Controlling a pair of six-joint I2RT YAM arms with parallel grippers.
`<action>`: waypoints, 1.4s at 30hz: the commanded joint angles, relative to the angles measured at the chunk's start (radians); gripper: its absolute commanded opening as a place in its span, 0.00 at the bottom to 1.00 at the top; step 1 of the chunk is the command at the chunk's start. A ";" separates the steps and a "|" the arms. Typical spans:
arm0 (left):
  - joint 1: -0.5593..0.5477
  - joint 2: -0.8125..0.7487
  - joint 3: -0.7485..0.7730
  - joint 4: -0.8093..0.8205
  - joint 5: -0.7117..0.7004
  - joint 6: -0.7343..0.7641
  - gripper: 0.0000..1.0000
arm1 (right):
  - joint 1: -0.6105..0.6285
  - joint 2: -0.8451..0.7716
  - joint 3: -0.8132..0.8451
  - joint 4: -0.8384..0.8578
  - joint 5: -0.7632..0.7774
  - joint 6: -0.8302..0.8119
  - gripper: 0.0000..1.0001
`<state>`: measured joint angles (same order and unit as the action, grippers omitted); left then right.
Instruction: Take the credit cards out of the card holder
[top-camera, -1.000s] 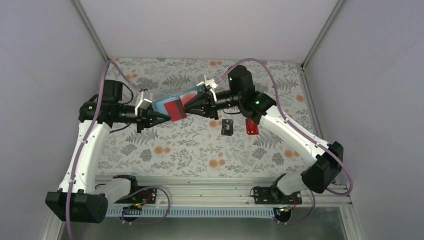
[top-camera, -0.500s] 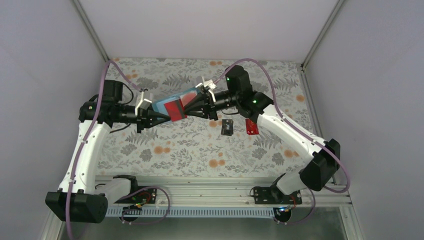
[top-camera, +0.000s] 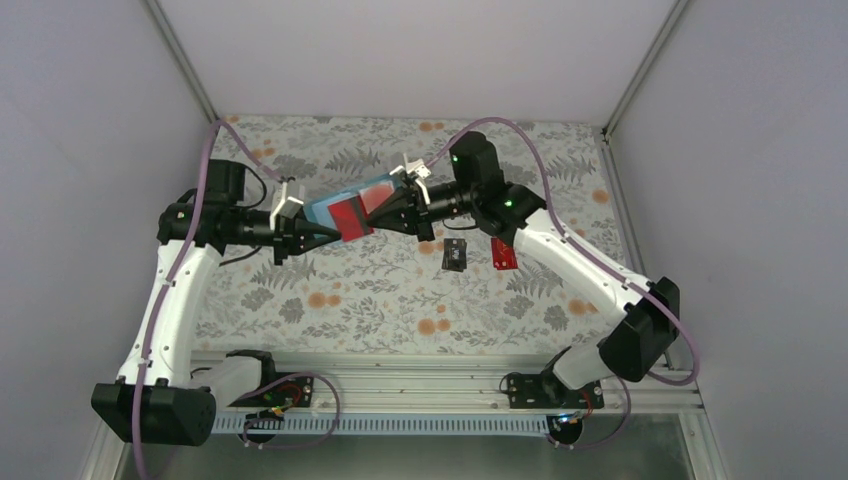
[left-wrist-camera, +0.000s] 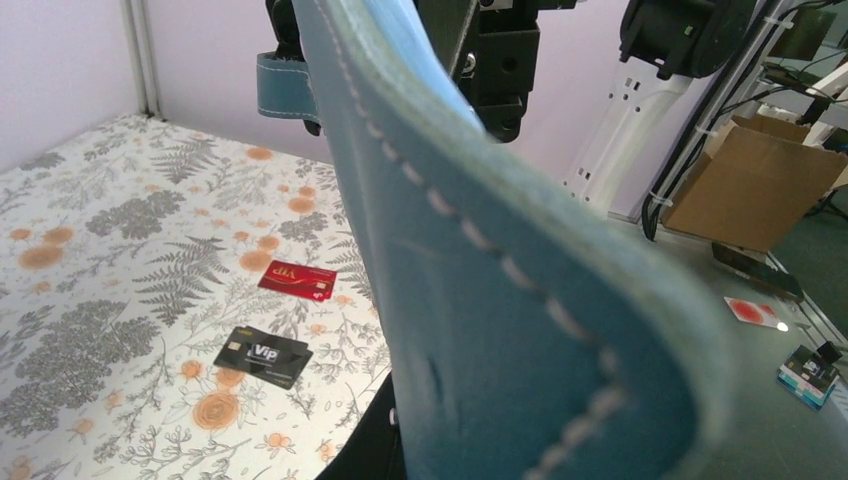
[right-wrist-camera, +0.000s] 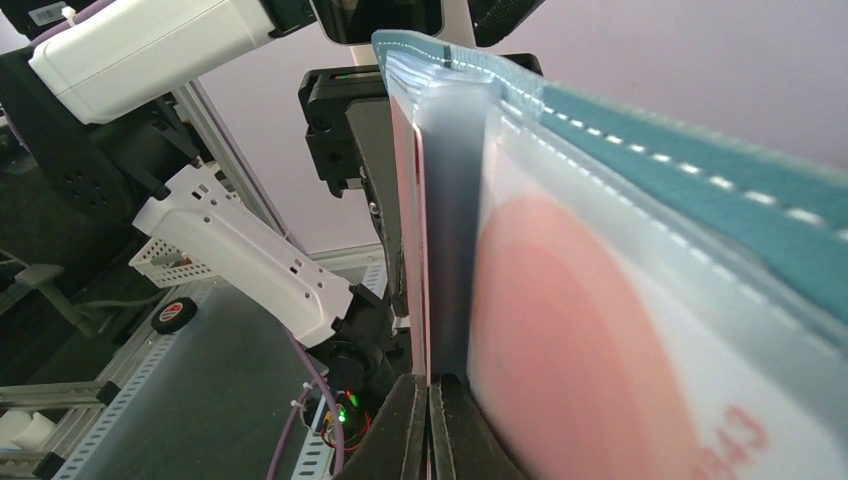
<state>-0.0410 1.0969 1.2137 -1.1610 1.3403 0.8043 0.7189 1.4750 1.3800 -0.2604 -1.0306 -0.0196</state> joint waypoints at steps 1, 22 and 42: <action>0.001 -0.007 0.024 0.004 0.063 0.037 0.03 | -0.061 -0.062 -0.028 -0.007 0.086 0.010 0.04; 0.062 0.031 -0.044 0.406 -0.627 -0.519 0.02 | -0.248 -0.213 -0.013 -0.444 0.927 0.311 0.04; 0.082 0.006 -0.063 0.413 -0.575 -0.522 0.03 | -0.247 0.290 -0.157 -0.794 1.641 0.485 0.04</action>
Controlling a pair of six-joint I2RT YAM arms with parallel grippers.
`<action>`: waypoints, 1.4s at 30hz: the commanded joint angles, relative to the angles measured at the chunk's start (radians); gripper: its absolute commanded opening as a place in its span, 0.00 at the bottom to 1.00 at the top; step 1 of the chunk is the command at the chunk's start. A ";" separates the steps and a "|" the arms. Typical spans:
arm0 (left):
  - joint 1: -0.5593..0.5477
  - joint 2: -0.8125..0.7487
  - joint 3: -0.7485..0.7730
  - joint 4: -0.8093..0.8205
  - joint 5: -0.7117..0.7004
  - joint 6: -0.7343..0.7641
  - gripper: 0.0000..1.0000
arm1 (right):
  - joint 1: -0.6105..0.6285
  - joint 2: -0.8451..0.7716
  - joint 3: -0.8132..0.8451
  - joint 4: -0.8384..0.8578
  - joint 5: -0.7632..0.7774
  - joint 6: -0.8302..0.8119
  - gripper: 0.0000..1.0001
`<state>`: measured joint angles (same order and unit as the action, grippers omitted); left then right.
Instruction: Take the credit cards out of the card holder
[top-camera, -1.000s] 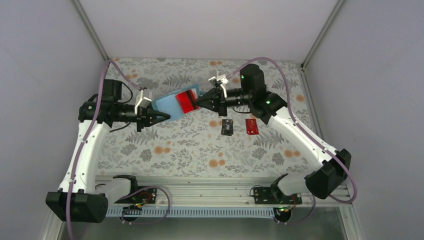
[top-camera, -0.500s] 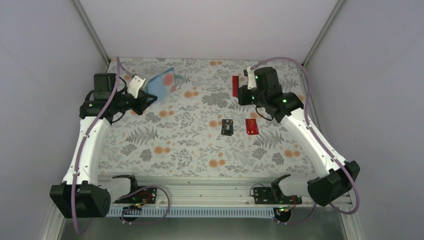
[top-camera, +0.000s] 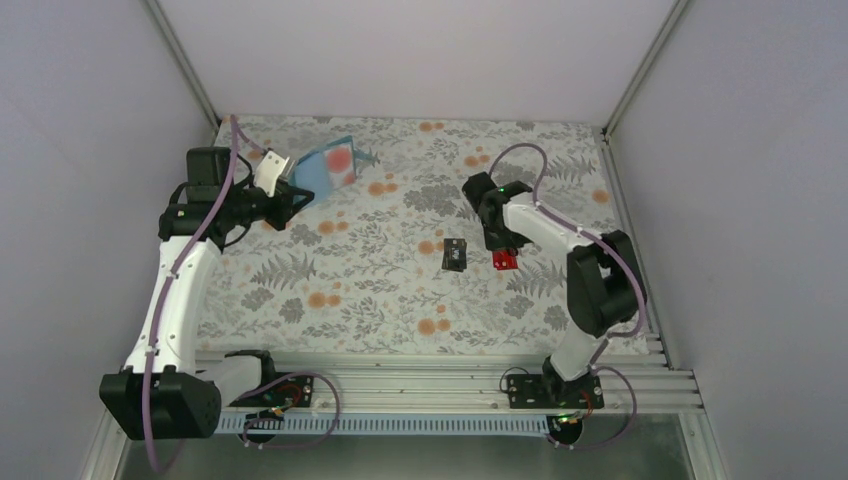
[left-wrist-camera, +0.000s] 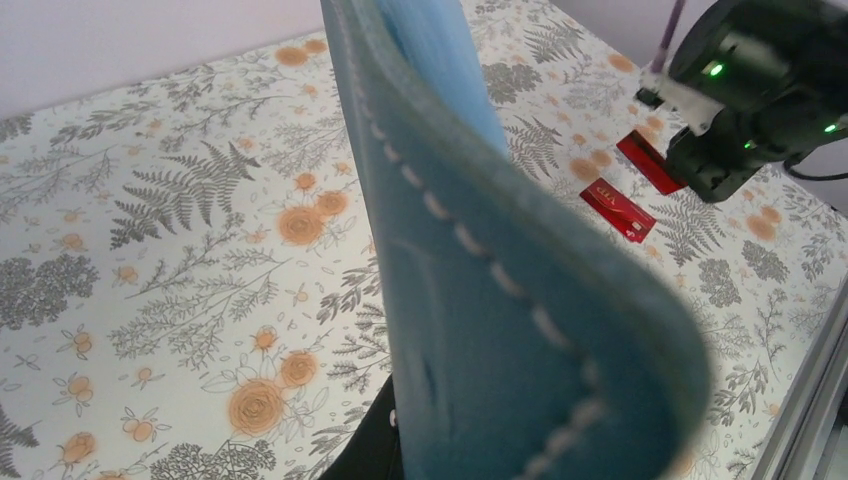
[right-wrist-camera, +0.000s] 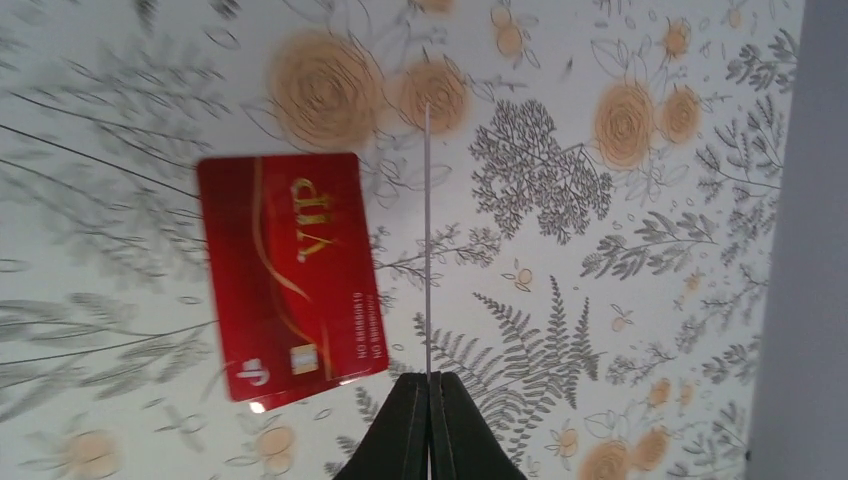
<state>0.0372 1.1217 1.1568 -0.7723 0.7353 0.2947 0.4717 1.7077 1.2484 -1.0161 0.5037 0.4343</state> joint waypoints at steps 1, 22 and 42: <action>0.005 -0.018 -0.005 0.024 0.030 -0.012 0.03 | 0.003 0.079 -0.032 -0.034 0.107 0.028 0.04; 0.012 -0.008 -0.010 0.020 0.069 -0.009 0.02 | 0.094 0.228 0.003 -0.006 -0.011 0.000 0.04; 0.016 -0.012 -0.018 -0.003 0.181 0.029 0.03 | 0.130 0.041 0.045 0.152 -0.113 -0.042 0.78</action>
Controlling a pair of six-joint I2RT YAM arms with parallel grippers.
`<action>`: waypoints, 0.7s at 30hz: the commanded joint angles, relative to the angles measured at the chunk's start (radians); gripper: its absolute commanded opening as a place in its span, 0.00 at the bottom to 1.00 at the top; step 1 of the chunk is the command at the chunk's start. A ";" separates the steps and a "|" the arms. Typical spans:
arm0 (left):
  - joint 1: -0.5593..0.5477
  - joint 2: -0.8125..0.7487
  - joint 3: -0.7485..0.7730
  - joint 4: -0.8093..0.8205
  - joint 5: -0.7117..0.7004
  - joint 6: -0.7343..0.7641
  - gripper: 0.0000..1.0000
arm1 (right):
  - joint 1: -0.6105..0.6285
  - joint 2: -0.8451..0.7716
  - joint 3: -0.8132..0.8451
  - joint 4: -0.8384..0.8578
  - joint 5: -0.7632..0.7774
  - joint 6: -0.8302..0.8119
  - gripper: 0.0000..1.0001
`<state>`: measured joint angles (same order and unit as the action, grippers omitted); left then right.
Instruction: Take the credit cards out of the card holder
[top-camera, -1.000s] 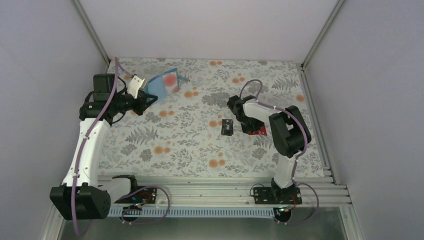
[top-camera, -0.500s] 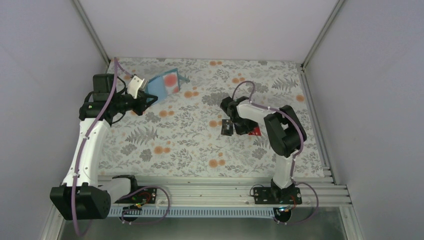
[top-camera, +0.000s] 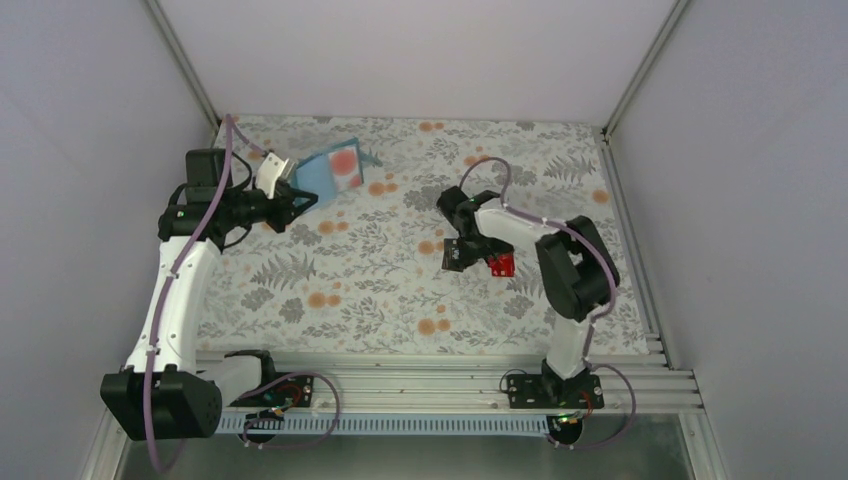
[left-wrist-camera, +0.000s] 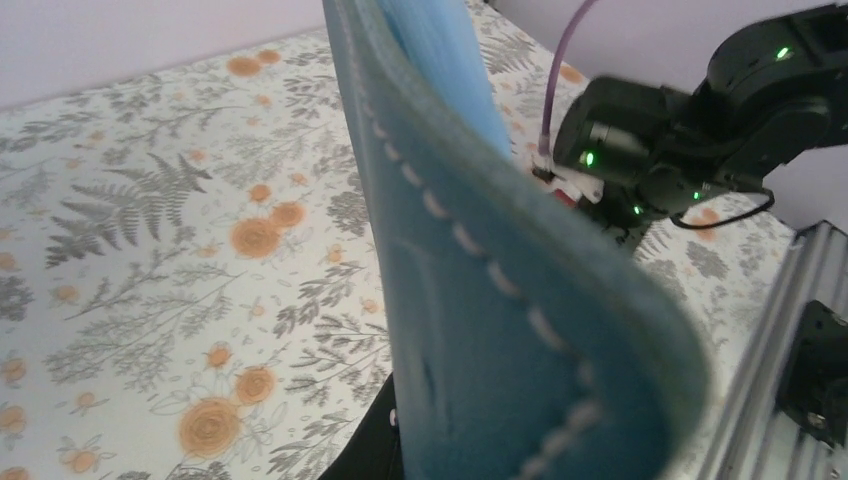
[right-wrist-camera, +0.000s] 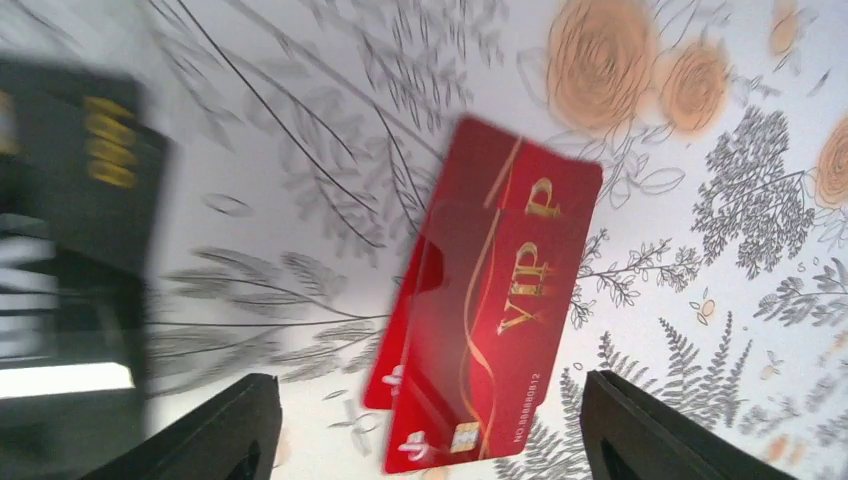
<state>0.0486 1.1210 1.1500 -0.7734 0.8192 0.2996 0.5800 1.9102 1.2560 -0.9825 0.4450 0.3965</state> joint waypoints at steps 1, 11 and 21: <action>0.005 -0.011 -0.012 -0.015 0.125 0.035 0.02 | 0.025 -0.219 0.039 0.154 -0.069 -0.014 0.80; 0.002 -0.021 0.022 -0.136 0.433 0.203 0.02 | 0.026 -0.799 -0.164 0.972 -1.254 -0.217 0.81; 0.002 -0.023 0.056 -0.241 0.505 0.334 0.02 | 0.037 -0.652 -0.026 1.036 -1.370 -0.134 0.73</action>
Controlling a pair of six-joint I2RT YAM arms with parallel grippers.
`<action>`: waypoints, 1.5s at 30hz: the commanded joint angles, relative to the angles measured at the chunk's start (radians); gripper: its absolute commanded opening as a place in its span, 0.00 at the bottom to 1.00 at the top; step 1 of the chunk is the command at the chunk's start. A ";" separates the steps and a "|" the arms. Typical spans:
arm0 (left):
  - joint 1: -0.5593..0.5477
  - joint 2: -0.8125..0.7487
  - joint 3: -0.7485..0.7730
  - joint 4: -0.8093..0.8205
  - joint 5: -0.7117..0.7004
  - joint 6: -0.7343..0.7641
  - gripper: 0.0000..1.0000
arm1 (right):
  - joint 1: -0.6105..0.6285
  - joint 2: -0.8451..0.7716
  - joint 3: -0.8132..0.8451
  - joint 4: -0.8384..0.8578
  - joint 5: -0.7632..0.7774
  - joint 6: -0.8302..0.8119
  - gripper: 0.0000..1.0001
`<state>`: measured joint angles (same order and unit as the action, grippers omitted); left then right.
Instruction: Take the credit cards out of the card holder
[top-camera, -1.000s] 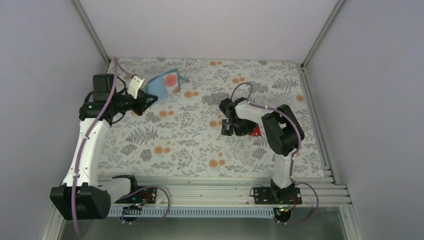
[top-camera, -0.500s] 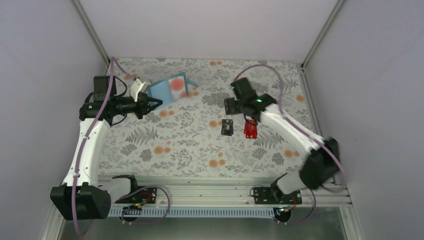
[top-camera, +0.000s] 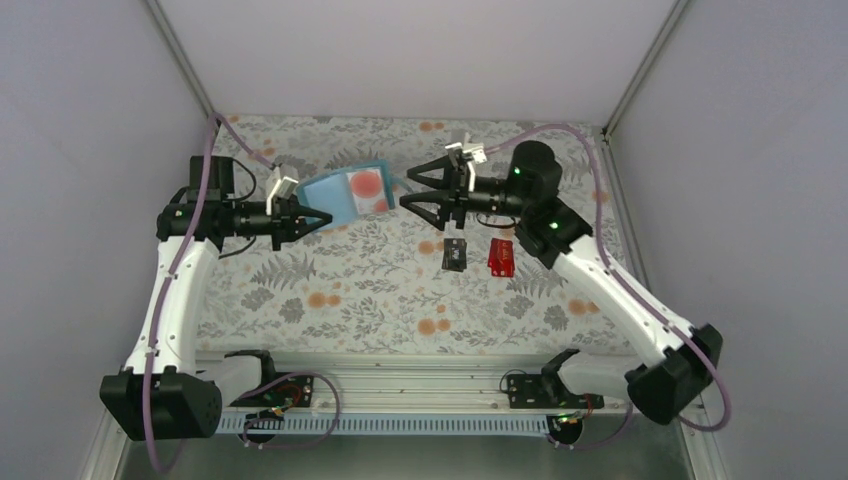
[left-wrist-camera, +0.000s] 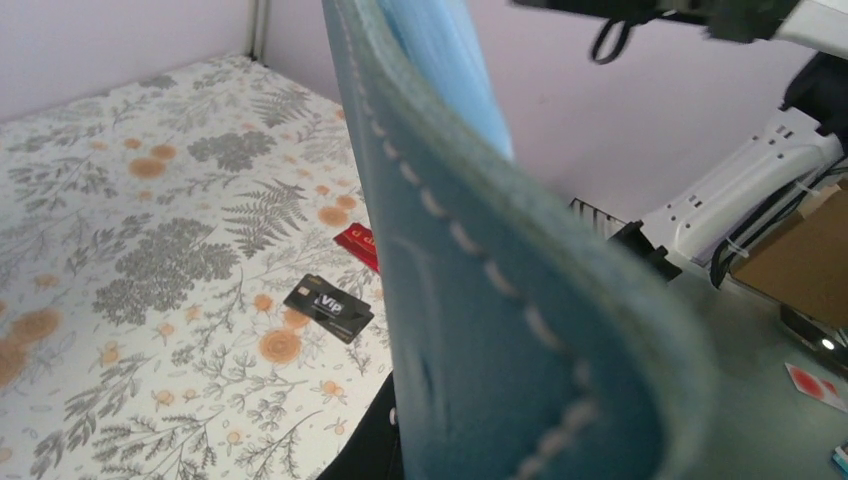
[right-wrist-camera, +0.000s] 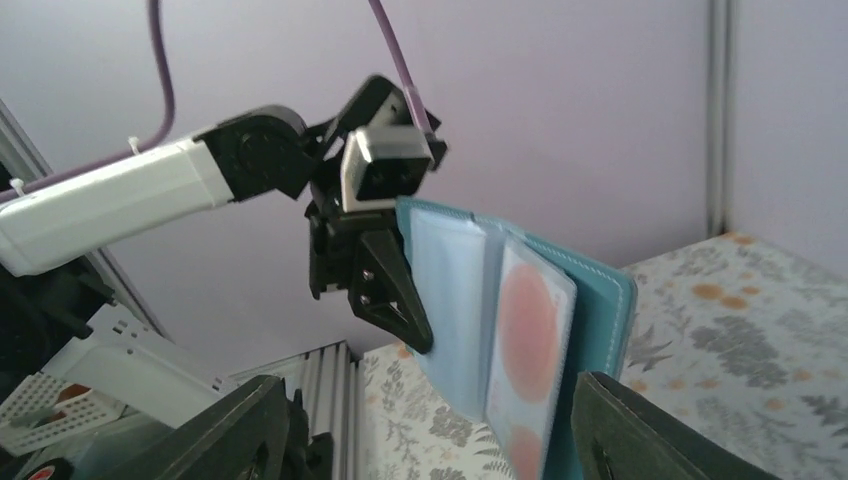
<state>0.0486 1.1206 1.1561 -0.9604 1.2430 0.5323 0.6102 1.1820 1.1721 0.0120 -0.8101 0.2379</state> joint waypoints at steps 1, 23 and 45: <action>0.002 -0.023 0.054 -0.066 0.088 0.118 0.02 | 0.007 0.097 0.070 0.027 -0.108 0.027 0.70; 0.002 -0.025 0.060 -0.104 0.111 0.166 0.02 | 0.033 0.182 0.150 -0.119 0.069 -0.042 0.25; 0.002 -0.034 0.053 -0.071 0.075 0.126 0.02 | 0.059 0.184 0.130 -0.066 -0.028 -0.064 0.34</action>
<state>0.0494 1.1091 1.1931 -1.0306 1.2835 0.6216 0.6521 1.3449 1.2812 -0.0643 -0.8612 0.1604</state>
